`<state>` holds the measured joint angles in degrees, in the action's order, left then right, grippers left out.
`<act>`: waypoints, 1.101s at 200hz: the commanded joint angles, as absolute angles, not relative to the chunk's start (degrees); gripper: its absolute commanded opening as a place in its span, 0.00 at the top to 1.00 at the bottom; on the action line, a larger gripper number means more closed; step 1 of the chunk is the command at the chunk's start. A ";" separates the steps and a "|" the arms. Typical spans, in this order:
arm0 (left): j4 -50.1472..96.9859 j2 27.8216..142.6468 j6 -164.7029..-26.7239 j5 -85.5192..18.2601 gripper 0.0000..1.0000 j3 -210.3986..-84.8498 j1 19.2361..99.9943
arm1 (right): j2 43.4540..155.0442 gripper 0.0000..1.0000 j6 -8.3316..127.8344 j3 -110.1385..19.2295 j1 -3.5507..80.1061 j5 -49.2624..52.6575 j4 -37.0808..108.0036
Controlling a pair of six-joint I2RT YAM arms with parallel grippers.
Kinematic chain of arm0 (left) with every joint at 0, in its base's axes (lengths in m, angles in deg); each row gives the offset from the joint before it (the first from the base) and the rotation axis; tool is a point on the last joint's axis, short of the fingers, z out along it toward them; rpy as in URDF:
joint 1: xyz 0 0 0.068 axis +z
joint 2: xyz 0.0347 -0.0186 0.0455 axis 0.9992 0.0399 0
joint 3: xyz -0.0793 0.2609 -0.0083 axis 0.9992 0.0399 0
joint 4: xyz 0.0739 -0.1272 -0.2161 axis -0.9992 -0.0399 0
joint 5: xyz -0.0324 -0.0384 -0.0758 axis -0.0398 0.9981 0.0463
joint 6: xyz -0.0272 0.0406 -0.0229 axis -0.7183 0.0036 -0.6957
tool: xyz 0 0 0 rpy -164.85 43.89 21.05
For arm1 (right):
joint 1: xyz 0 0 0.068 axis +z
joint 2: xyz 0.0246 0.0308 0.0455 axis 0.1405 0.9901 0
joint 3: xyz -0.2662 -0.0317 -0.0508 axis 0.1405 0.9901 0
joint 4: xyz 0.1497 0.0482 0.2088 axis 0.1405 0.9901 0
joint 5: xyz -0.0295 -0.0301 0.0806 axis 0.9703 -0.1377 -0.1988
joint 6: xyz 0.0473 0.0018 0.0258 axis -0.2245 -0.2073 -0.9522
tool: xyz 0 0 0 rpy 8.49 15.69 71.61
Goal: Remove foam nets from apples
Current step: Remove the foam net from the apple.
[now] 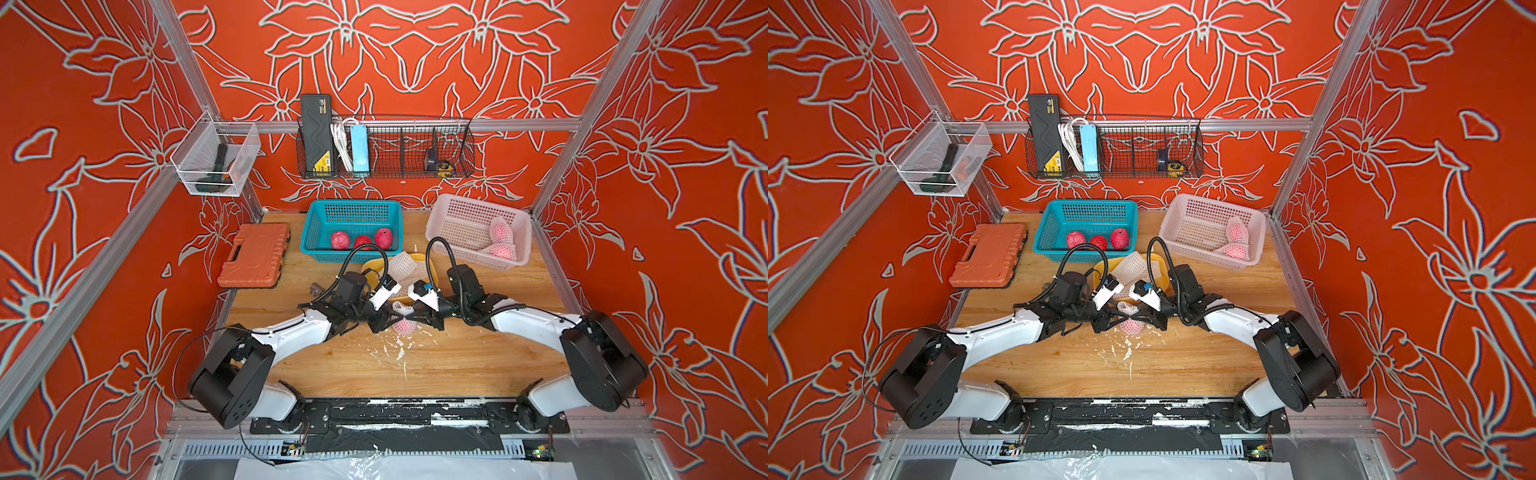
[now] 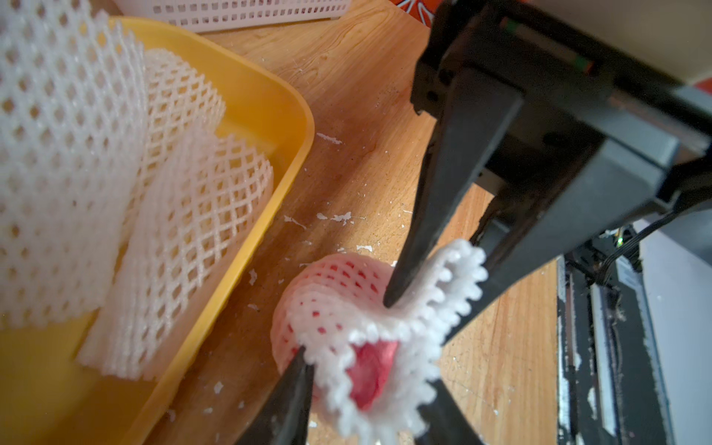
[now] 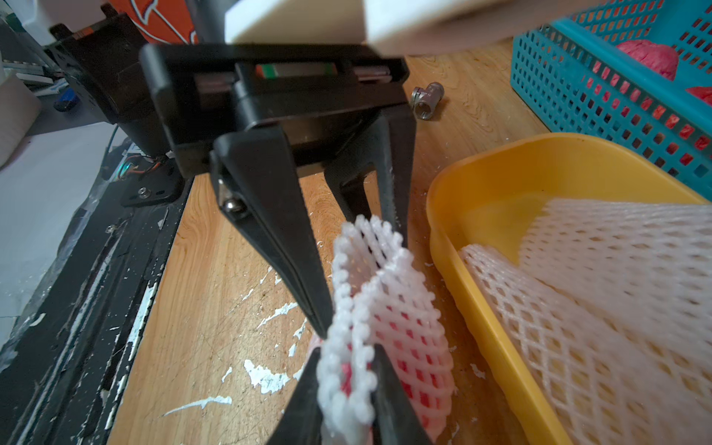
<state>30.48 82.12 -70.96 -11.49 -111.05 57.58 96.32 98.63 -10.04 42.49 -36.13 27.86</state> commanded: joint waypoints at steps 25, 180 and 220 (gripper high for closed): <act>31.29 82.76 -69.71 -10.04 0.82 -110.53 56.99 | 95.93 0.55 97.75 -9.01 42.71 -32.06 26.74; 33.77 77.35 -67.64 -4.19 0.90 -107.12 56.86 | 99.23 0.49 101.65 -10.61 42.53 -40.13 27.27; 33.48 77.87 -67.68 -4.59 0.90 -107.48 56.77 | 98.24 0.65 100.61 -10.11 42.53 -39.92 24.89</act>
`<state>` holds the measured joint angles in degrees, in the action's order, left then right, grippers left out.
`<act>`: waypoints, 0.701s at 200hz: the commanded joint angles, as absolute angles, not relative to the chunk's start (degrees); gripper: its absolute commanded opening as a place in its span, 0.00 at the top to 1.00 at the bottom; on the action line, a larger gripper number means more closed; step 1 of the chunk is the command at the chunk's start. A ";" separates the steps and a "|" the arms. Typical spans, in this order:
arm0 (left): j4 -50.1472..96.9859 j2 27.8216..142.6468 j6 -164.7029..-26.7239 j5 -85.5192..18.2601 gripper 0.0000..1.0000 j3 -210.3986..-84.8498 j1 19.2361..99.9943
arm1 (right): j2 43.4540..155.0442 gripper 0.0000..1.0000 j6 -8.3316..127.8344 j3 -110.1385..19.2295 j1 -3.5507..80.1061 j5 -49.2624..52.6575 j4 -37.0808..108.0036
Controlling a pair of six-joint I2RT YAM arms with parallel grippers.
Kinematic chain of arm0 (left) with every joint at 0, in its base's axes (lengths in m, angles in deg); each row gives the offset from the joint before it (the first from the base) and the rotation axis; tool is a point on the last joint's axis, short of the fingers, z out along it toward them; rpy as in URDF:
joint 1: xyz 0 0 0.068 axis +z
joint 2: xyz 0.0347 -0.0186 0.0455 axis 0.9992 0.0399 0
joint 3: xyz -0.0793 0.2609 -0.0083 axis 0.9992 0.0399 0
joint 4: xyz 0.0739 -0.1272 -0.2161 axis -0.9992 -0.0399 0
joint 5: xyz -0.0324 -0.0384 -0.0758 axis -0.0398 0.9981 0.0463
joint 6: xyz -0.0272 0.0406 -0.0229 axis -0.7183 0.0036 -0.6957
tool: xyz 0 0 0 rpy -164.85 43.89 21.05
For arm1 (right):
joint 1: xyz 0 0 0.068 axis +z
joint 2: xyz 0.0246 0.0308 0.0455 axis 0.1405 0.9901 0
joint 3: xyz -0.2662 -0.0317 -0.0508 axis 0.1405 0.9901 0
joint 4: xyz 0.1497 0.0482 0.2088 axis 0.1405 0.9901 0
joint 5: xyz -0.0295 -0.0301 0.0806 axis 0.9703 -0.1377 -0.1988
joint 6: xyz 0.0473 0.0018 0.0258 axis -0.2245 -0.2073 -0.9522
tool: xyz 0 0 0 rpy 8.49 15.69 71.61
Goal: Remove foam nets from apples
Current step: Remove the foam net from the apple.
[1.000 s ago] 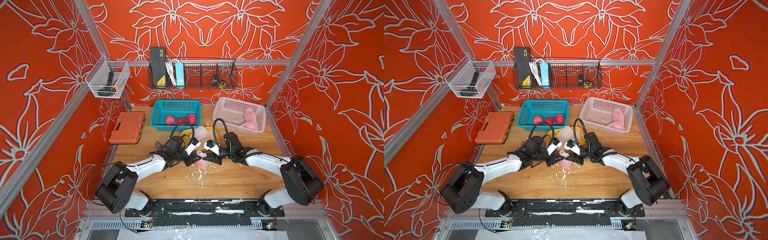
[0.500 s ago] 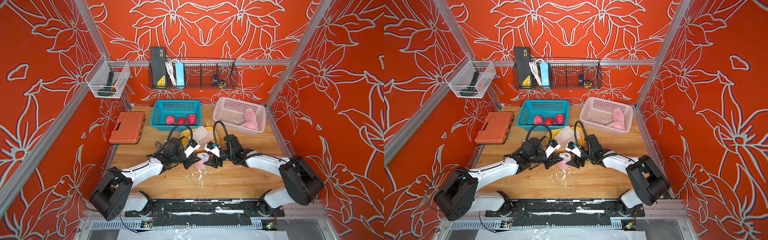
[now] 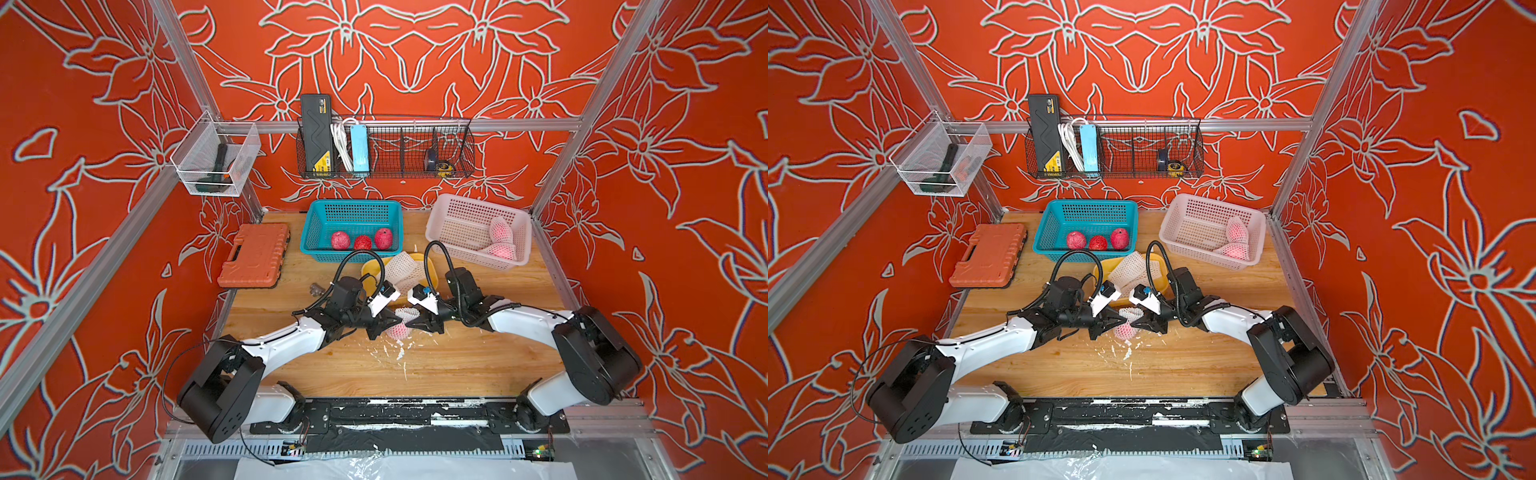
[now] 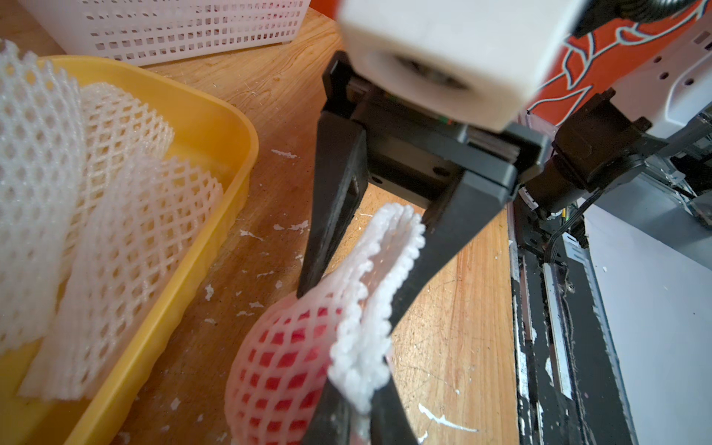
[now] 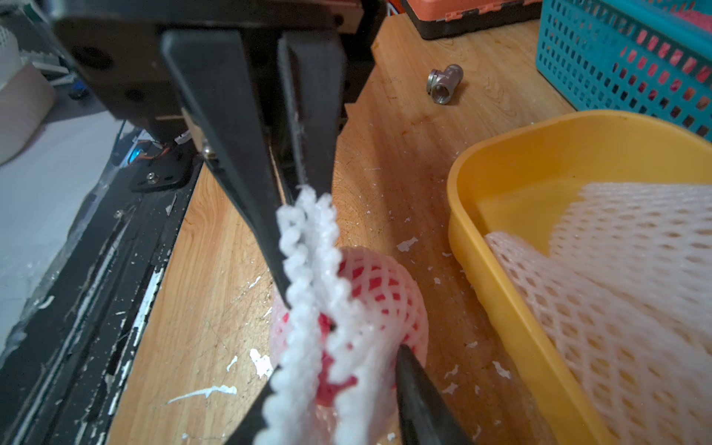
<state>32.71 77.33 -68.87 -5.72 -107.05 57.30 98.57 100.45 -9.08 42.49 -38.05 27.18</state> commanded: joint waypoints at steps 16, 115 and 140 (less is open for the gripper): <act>33.13 78.02 -67.73 -5.54 0.88 -107.65 56.64 | 97.64 0.70 99.95 -9.93 42.53 -39.84 23.69; 28.94 77.75 -64.78 -14.85 0.30 -107.67 56.68 | 98.53 0.85 99.30 -10.89 42.62 -39.93 24.39; 32.38 80.53 -66.26 -13.24 0.28 -107.96 56.69 | 98.60 0.85 99.11 -11.14 42.75 -40.44 24.30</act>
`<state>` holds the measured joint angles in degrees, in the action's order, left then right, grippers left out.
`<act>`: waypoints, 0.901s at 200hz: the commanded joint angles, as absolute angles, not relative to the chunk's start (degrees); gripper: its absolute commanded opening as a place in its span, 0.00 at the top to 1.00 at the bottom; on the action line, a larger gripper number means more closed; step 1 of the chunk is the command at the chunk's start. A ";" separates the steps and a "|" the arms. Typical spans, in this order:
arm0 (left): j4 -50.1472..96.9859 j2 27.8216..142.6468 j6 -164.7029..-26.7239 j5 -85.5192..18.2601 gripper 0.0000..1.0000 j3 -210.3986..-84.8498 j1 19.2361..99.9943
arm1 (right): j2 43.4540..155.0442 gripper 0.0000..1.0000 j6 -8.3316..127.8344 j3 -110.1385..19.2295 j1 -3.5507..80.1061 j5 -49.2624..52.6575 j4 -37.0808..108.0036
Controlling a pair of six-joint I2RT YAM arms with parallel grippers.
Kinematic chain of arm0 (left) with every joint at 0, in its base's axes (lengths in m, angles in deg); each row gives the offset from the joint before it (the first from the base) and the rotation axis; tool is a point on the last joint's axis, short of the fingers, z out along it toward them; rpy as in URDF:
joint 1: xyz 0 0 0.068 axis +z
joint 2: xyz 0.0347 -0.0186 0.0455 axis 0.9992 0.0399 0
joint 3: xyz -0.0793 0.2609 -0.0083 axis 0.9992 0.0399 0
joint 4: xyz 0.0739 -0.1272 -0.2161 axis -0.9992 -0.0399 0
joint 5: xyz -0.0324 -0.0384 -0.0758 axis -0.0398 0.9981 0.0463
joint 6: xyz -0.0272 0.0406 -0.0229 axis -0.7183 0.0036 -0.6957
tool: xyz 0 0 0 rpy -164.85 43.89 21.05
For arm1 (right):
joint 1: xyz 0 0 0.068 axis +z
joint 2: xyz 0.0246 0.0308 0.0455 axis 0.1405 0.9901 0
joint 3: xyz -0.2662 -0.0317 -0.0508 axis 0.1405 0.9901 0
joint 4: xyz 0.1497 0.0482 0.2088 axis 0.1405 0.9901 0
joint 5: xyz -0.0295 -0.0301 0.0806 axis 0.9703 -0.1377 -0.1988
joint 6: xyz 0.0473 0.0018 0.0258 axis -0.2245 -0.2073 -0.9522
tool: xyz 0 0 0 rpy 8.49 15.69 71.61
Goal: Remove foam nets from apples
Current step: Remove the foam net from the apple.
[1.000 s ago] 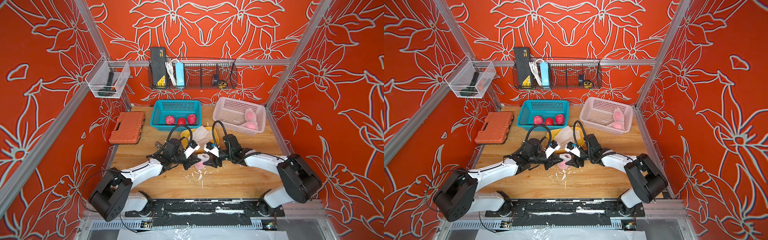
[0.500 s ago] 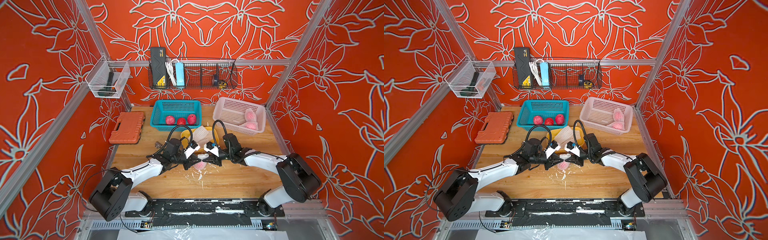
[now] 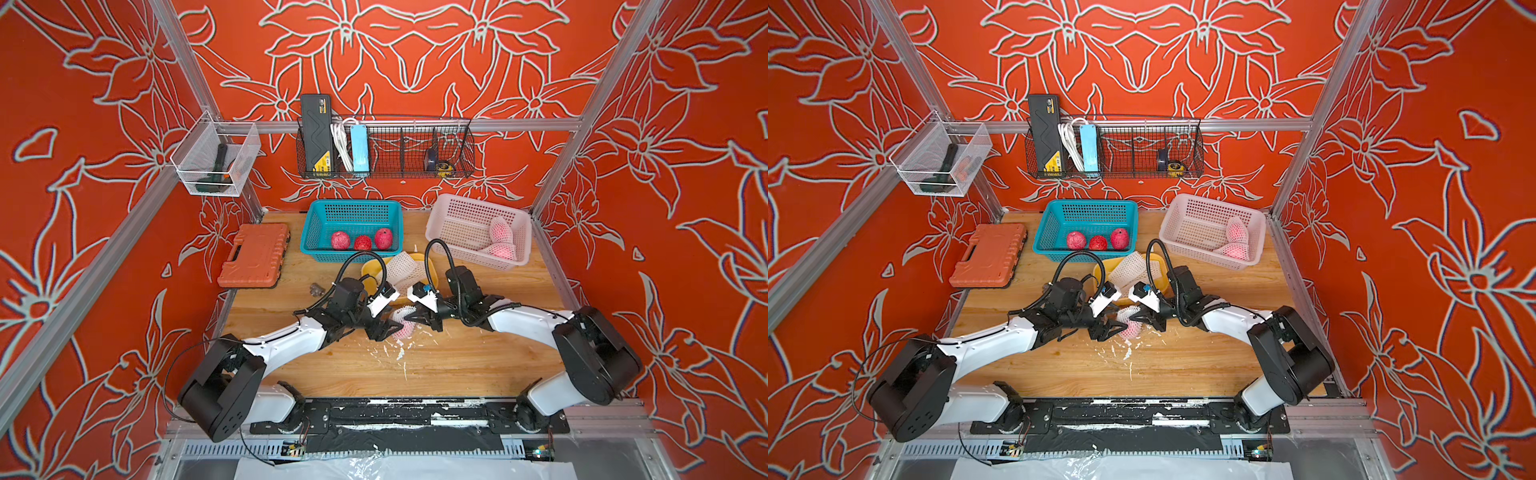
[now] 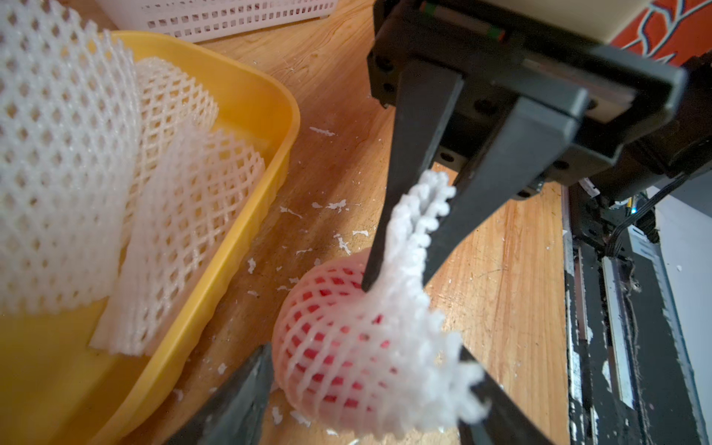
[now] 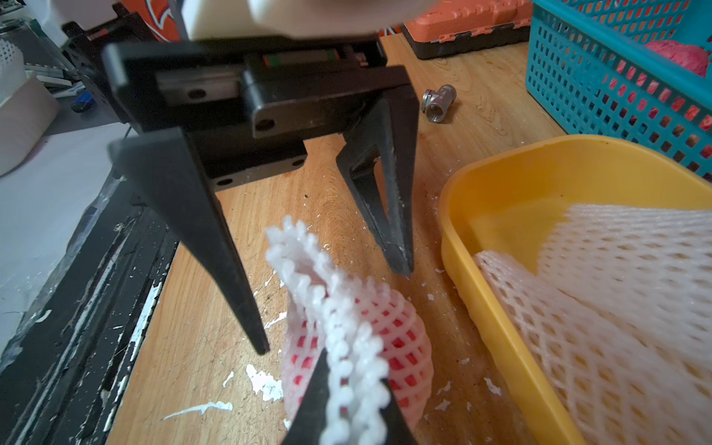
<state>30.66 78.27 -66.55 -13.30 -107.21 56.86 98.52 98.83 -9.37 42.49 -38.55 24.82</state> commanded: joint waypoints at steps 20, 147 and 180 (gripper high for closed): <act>34.58 82.10 -66.72 -11.76 0.34 -108.99 56.60 | 98.44 0.85 98.89 -11.40 42.70 -40.36 24.39; 38.44 79.38 -68.82 -8.15 0.83 -107.97 56.43 | 96.57 0.71 98.17 -15.28 43.86 -35.47 31.67; 37.57 78.43 -68.33 -8.61 0.88 -107.06 56.42 | 94.49 0.46 99.28 -14.63 43.18 -32.18 34.65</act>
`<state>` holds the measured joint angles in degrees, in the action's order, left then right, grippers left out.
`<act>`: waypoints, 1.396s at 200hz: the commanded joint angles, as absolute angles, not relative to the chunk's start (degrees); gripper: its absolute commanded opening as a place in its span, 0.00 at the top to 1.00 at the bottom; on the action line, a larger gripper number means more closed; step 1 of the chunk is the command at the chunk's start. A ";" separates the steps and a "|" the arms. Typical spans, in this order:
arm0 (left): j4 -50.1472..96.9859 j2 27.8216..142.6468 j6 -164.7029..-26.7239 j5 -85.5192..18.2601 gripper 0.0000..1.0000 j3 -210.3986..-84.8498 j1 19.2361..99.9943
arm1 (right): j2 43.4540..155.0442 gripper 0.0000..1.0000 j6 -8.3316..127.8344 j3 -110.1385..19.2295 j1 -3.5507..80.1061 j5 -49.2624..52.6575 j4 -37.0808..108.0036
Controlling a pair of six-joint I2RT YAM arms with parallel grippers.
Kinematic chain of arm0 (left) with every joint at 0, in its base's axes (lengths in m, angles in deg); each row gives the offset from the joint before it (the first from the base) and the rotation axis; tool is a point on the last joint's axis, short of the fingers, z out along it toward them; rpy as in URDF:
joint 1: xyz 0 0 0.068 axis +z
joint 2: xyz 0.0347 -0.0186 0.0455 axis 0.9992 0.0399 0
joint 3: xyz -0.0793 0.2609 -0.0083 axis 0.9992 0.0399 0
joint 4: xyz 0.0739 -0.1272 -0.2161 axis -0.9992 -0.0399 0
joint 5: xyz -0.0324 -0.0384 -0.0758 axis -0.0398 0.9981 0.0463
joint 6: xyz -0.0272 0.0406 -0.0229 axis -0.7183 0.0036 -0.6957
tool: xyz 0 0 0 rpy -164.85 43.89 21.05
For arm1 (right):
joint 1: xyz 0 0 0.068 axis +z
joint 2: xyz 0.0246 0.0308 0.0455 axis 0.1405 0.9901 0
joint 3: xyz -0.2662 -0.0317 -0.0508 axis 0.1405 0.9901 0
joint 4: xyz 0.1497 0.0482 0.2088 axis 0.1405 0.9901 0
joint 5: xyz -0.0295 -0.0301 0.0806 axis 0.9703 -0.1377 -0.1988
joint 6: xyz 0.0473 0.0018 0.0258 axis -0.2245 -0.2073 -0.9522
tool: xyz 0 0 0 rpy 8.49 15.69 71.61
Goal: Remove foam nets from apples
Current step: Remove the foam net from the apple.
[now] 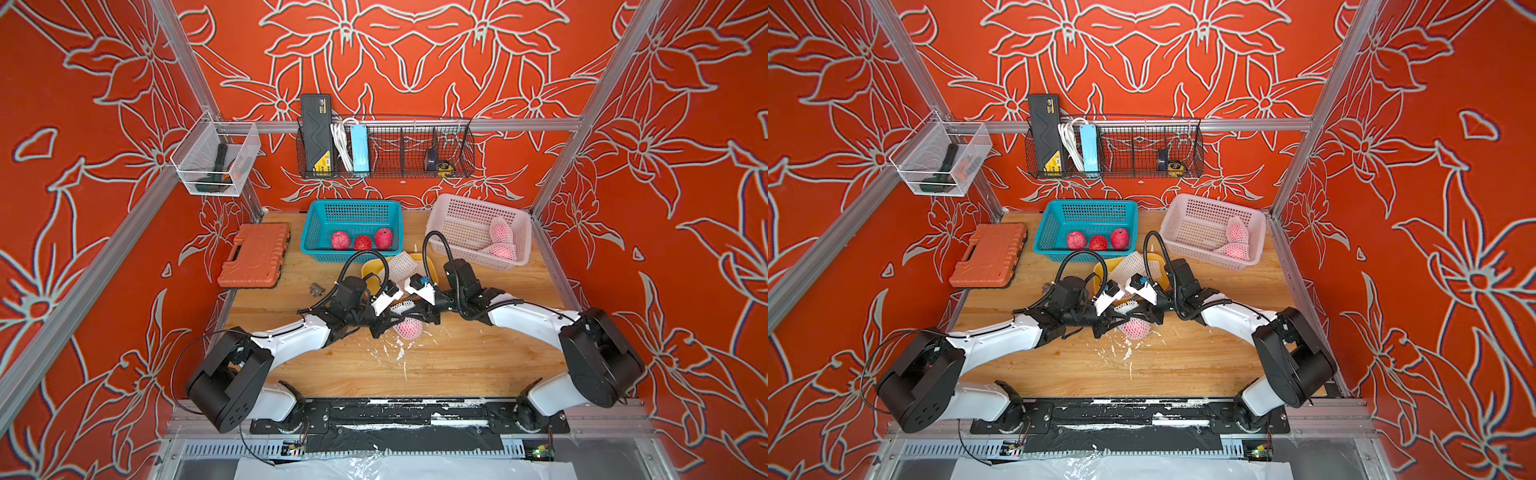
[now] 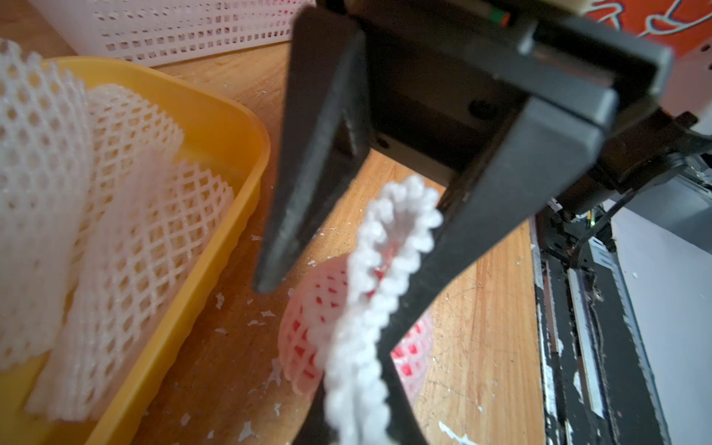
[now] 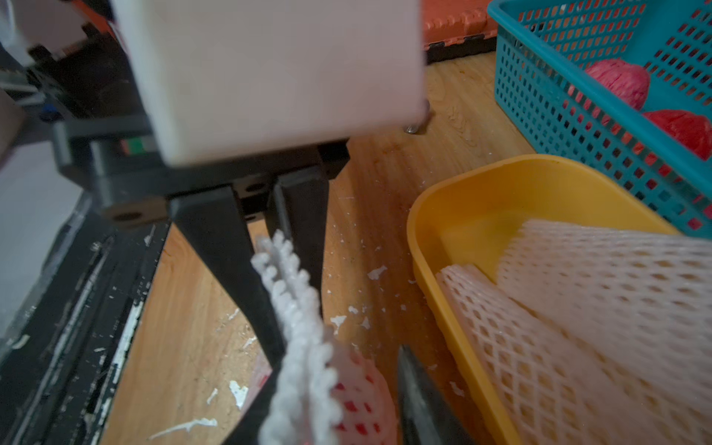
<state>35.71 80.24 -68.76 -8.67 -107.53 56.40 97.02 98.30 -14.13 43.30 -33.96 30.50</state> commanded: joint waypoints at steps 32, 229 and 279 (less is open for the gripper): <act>36.37 77.68 -67.77 -8.90 0.88 -106.46 56.38 | 91.46 0.34 99.24 -11.87 41.25 -31.92 36.47; 37.16 79.00 -68.43 -7.87 0.90 -106.66 55.39 | 94.94 0.96 101.35 -11.75 40.37 -42.57 31.38; 37.79 79.92 -69.00 -11.01 0.90 -108.30 54.92 | 97.22 0.98 101.55 -12.95 42.06 -41.72 32.03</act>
<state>36.76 79.30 -68.91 -9.70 -106.66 55.53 96.38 101.58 -11.22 41.33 -40.37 33.21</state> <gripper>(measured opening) 0.099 0.049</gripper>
